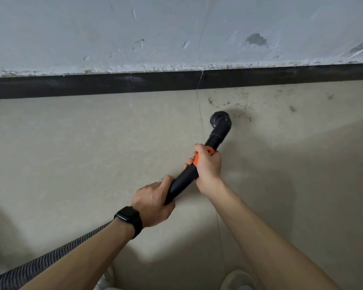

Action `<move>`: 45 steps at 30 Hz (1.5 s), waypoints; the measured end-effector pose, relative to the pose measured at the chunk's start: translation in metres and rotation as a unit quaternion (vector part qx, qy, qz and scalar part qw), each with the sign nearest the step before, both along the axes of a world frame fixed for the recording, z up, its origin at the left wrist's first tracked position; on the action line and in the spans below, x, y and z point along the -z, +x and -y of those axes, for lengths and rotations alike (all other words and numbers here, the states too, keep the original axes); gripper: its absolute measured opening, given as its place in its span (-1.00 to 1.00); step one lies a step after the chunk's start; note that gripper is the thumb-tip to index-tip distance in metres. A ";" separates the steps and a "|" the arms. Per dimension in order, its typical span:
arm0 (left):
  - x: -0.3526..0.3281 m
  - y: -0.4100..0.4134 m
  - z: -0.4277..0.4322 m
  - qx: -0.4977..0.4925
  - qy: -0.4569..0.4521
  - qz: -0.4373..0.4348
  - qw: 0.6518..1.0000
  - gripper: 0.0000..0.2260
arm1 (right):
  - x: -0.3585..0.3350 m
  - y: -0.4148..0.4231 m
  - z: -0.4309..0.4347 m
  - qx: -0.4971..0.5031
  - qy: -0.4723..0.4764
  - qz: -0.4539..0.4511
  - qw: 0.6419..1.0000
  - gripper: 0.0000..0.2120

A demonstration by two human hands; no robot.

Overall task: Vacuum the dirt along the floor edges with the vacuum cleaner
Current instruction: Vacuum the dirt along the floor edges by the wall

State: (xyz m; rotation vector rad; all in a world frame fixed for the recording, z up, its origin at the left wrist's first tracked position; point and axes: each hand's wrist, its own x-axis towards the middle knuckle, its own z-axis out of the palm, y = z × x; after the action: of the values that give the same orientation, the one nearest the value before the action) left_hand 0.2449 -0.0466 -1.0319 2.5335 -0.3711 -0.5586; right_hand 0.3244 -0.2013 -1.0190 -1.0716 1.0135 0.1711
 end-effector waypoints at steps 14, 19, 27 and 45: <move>0.007 0.022 0.005 -0.028 -0.004 0.024 0.999 -0.71 | 0.000 0.034 -0.004 -0.035 -0.023 0.009 0.999 -0.83; 0.009 0.031 0.005 -0.026 -0.010 0.031 0.999 -0.70 | 0.002 0.044 -0.004 -0.040 -0.033 0.013 0.999 -0.84; 0.013 0.046 0.010 -0.041 -0.012 0.037 0.998 -0.70 | 0.005 0.063 -0.003 -0.054 -0.052 0.019 0.997 -0.88; 0.006 0.054 -0.025 -0.088 -0.010 0.020 0.996 -0.72 | 0.003 0.078 -0.043 -0.082 -0.037 0.020 0.996 -0.82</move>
State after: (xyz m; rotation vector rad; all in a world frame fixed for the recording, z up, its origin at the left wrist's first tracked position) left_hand 0.2989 -0.0213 -1.0381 2.5292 -0.1647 -0.4338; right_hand 0.4020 -0.1584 -1.0223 -1.2222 0.9014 0.2455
